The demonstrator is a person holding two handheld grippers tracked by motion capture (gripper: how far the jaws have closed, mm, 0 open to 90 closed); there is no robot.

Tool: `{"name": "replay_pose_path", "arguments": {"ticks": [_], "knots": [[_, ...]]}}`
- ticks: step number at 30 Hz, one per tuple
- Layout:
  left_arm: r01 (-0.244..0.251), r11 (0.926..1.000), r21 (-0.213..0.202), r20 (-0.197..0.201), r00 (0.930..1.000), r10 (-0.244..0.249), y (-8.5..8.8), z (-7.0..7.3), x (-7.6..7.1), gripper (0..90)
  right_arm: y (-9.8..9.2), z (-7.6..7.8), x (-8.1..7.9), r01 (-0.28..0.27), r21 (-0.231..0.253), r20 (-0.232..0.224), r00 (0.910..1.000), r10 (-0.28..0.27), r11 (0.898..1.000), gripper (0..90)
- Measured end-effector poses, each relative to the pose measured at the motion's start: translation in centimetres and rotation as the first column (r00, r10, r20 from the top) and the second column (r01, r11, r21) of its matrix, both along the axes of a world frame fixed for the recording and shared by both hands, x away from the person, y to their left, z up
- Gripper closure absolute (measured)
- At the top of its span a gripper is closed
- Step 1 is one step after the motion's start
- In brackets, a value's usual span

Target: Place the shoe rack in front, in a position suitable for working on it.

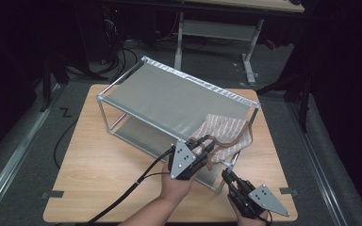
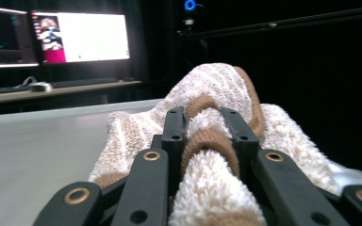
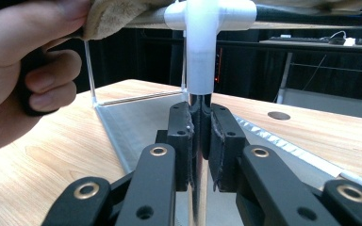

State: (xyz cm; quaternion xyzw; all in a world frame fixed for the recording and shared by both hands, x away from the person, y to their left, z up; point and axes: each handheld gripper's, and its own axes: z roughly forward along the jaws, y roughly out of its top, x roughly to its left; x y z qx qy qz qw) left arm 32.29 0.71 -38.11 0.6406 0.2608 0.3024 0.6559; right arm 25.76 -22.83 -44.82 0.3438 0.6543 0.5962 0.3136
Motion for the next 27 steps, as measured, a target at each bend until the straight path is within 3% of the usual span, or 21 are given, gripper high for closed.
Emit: {"name": "replay_pose_path", "arguments": {"ticks": [6,10,15,19,27], "knots": [[-0.074,0.9972,-0.010,-0.025,0.9970,0.074,3.1,0.0,2.0,74.1,0.0,0.0,0.0,0.002,0.001,-0.002,1.0000,-0.002,1.000,80.9],[-0.140,0.9900,-0.014,-0.035,0.9896,0.139,5.6,0.1,3.2,74.4,0.0,0.0,-0.1,0.004,0.001,-0.002,1.0000,-0.004,1.000,81.0],[-0.224,0.9746,-0.001,-0.040,0.9738,0.224,9.5,0.2,4.9,74.6,-0.1,0.0,-0.2,0.005,0.002,-0.003,1.0000,-0.005,1.000,81.1],[-0.273,0.9618,-0.015,-0.049,0.9610,0.272,12.2,0.2,5.8,74.7,-0.3,0.0,-0.4,0.010,-0.006,0.001,0.9999,-0.010,1.000,81.1],[-0.343,0.9389,-0.026,-0.047,0.9386,0.342,15.8,0.2,6.1,74.7,-1.3,0.0,-0.9,0.045,-0.005,0.005,0.9990,-0.045,0.999,81.1]]}}
